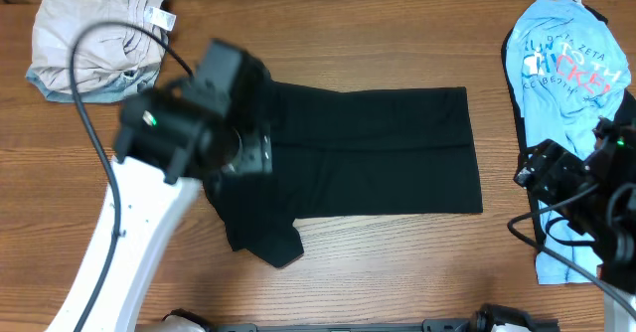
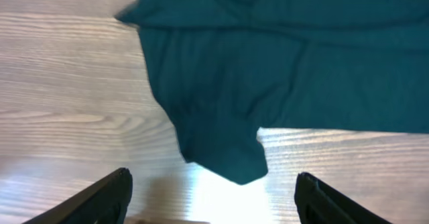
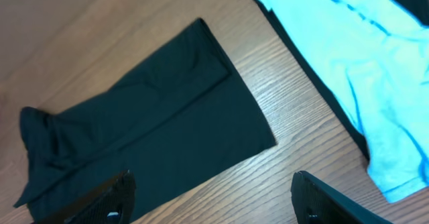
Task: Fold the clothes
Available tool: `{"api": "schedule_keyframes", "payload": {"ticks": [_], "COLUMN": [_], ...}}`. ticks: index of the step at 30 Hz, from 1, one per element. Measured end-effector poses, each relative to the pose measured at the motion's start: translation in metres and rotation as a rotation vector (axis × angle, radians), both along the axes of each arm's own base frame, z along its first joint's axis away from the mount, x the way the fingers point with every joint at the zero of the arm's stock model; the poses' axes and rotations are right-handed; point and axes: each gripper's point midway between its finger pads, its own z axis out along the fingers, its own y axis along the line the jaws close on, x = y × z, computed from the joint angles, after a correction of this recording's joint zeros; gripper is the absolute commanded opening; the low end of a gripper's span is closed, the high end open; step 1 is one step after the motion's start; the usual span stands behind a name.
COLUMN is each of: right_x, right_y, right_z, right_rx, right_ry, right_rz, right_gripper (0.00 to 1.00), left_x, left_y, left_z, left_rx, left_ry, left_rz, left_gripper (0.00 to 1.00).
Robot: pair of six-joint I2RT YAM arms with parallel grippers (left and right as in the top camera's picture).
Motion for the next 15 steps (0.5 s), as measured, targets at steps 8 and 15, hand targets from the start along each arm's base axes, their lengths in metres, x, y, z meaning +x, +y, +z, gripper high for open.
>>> {"api": "schedule_keyframes", "payload": {"ticks": [8,15], "right_x": [0.015,0.026], "right_y": [0.002,0.000], "right_z": [-0.033,-0.047], "right_rx": [0.039,0.053], "right_ry": [0.071,0.120], "right_rz": [0.015,0.016], "right_gripper": [0.79,0.79], "left_x": [-0.054,-0.091], "left_y": [-0.018,-0.019], "left_z": [-0.104,-0.194], "left_rx": [-0.038,-0.083], "left_ry": [0.108,0.290], "left_rz": [0.069,0.146], "left_gripper": [0.64,0.52]}}
